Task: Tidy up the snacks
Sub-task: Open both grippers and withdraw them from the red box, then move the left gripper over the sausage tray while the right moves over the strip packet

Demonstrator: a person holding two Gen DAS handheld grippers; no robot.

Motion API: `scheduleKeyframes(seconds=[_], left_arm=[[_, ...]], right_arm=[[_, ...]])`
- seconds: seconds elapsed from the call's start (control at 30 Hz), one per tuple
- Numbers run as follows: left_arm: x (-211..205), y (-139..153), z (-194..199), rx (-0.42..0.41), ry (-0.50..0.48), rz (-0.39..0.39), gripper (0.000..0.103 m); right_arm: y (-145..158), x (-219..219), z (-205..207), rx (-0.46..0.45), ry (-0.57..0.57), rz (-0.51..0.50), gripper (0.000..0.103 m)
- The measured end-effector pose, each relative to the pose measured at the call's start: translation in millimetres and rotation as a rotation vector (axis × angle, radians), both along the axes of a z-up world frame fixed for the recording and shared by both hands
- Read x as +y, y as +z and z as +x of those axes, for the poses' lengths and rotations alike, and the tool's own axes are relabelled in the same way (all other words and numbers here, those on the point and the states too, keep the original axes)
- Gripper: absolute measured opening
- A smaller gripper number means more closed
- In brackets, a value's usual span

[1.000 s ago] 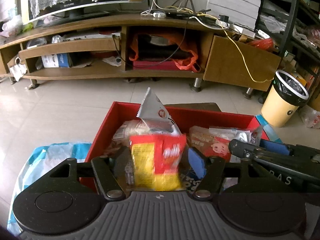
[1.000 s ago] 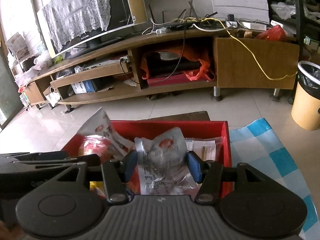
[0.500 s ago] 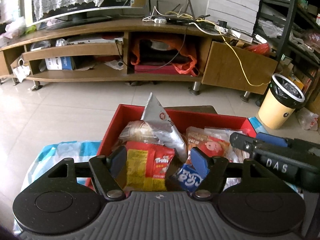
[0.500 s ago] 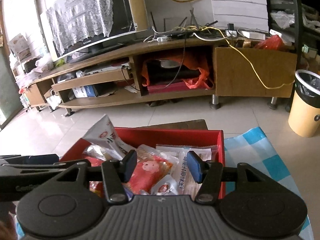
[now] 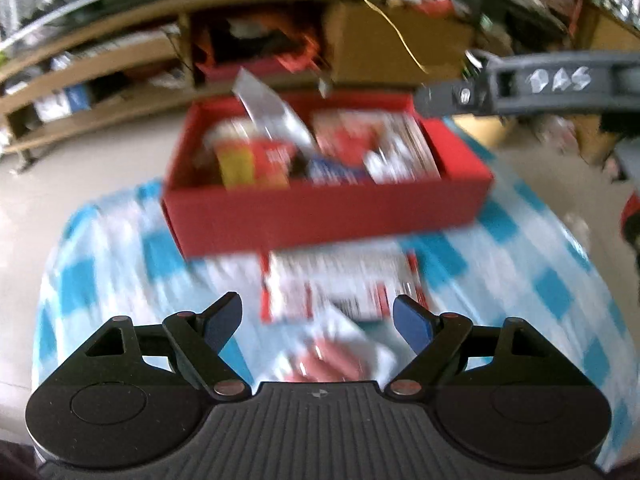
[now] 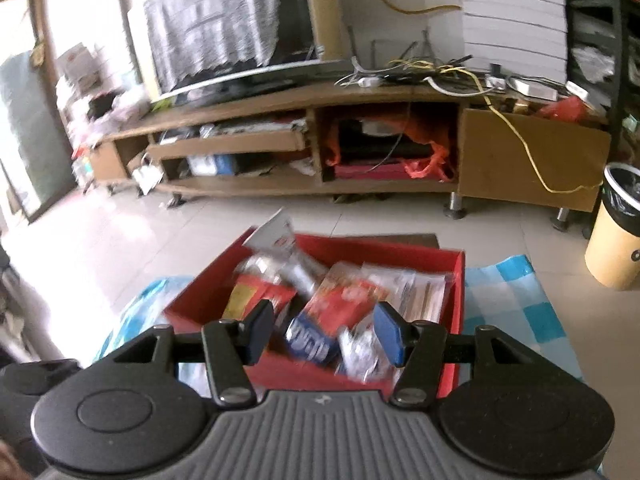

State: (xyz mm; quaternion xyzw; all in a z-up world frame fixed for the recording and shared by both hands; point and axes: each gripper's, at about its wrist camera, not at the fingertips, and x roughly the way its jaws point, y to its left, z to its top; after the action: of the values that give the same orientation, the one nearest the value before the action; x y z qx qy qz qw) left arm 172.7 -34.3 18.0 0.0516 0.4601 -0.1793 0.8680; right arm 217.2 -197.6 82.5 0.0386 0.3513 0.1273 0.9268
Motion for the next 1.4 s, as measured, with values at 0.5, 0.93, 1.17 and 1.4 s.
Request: scheduleKeyframes(seconds=[0.5,0.93,1.17,1.4], left_arm=[[-5.7,-41.4,-0.3,0.088,-0.207,0.028,0.089],[-23.5,-58.3,4.8,0.072,-0.240,0.139,0.092],[-25.5,-59.5,5.2,0.068,-0.242,0.148,0.093],[-24.4,-60.0,5.1,0.069,-0.239,0.156,0.094]], right_arm=[[-38.9,5.9,-40.7,0.162,0.046,0.001,0.052],[-54.4,12.1,-33.7,0.207,0.093,-0.004,0.052],[-59.7,15.3,-29.9,0.220,0.097,-0.015,0.052],[-62.9,19.9,-27.3,0.227,0.107,-0.024,0.052]])
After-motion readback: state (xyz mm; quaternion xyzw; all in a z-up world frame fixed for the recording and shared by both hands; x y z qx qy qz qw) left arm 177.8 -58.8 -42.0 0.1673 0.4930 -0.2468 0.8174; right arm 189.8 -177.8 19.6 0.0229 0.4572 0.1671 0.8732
